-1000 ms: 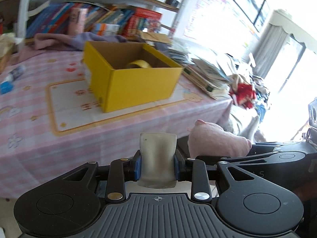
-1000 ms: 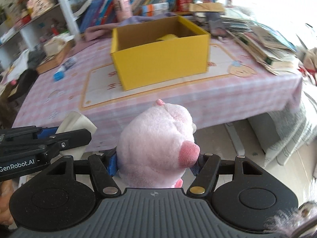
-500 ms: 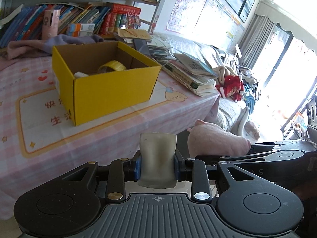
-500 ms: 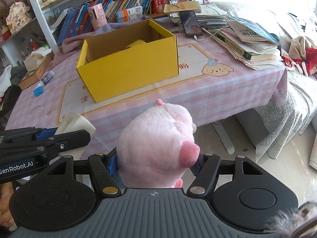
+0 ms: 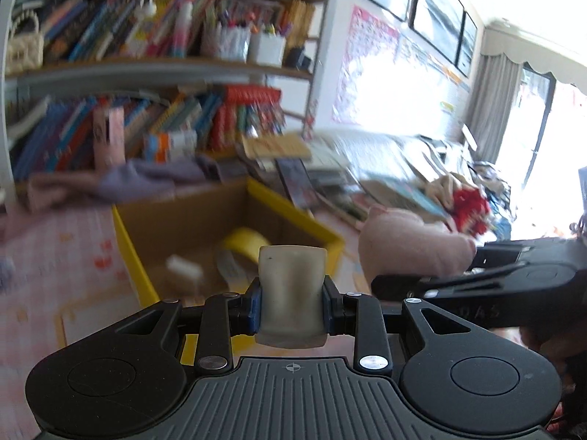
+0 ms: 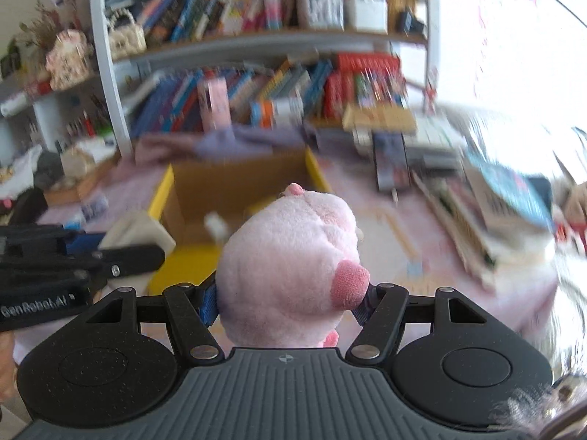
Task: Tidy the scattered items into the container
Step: 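Lower the pig into the yellow box with the right gripper while the left lowers the sponge, then open both grippers and withdraw them from the yellow box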
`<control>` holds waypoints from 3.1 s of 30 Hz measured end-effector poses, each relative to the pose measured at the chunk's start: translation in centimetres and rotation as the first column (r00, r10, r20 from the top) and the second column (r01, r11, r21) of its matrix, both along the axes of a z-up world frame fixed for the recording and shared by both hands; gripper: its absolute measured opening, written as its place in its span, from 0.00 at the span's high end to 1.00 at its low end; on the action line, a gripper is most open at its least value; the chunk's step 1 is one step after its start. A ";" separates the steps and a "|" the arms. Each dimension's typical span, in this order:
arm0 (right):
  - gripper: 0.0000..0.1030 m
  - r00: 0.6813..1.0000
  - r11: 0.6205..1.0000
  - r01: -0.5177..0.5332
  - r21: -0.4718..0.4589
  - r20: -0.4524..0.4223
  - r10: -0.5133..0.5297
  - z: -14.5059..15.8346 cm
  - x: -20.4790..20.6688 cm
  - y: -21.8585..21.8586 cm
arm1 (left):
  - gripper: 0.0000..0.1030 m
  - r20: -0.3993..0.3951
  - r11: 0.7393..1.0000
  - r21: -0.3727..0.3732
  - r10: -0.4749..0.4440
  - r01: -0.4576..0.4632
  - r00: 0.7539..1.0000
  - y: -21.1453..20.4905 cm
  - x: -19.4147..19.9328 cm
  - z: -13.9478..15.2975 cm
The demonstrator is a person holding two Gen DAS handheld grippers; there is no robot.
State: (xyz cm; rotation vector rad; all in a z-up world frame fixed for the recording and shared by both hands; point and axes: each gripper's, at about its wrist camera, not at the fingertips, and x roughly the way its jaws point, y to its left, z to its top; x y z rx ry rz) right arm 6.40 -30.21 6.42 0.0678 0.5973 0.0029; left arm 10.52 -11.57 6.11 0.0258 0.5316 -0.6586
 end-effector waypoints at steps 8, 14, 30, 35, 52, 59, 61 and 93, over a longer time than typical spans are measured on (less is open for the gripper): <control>0.38 0.983 0.988 -0.154 0.001 0.099 0.153 2.4 9.2 -2.7 | 0.72 0.034 0.981 0.090 0.169 -0.171 0.985 -2.8 5.9 -0.2; 0.38 0.951 0.952 -0.302 0.049 0.079 0.298 1.5 16.1 -1.6 | 0.71 -0.005 0.957 0.177 0.233 -0.228 0.973 -5.0 8.6 -3.0; 0.37 0.850 0.865 -0.417 0.279 -0.217 0.480 -6.4 26.2 1.4 | 0.67 -0.161 0.919 0.308 0.304 -0.244 0.939 -6.7 11.2 -7.3; 0.37 0.840 0.857 -0.419 0.299 -0.232 0.491 -7.0 26.9 2.2 | 0.58 -0.106 0.905 0.346 0.301 -0.248 0.948 -7.3 10.5 -6.7; 0.24 0.892 0.877 -0.411 0.248 -0.088 0.443 -2.8 24.0 0.2 | 0.17 0.069 0.882 0.209 0.417 -0.422 0.906 -4.0 5.4 -2.6; 0.24 0.914 0.902 -0.401 0.158 0.007 0.406 -1.0 18.2 -0.3 | 0.10 0.092 0.878 0.221 0.415 -0.425 0.905 -2.7 2.7 -1.8; 0.24 0.918 0.910 -0.395 0.126 0.024 0.395 -0.8 16.3 -0.6 | 0.05 0.126 0.880 0.200 0.413 -0.431 0.902 -2.2 1.8 -1.4; 0.24 0.997 0.999 -0.004 0.036 -0.076 0.007 -5.0 -8.6 10.2 | 0.02 0.045 0.904 0.253 0.345 -0.345 0.938 11.6 -12.6 -4.5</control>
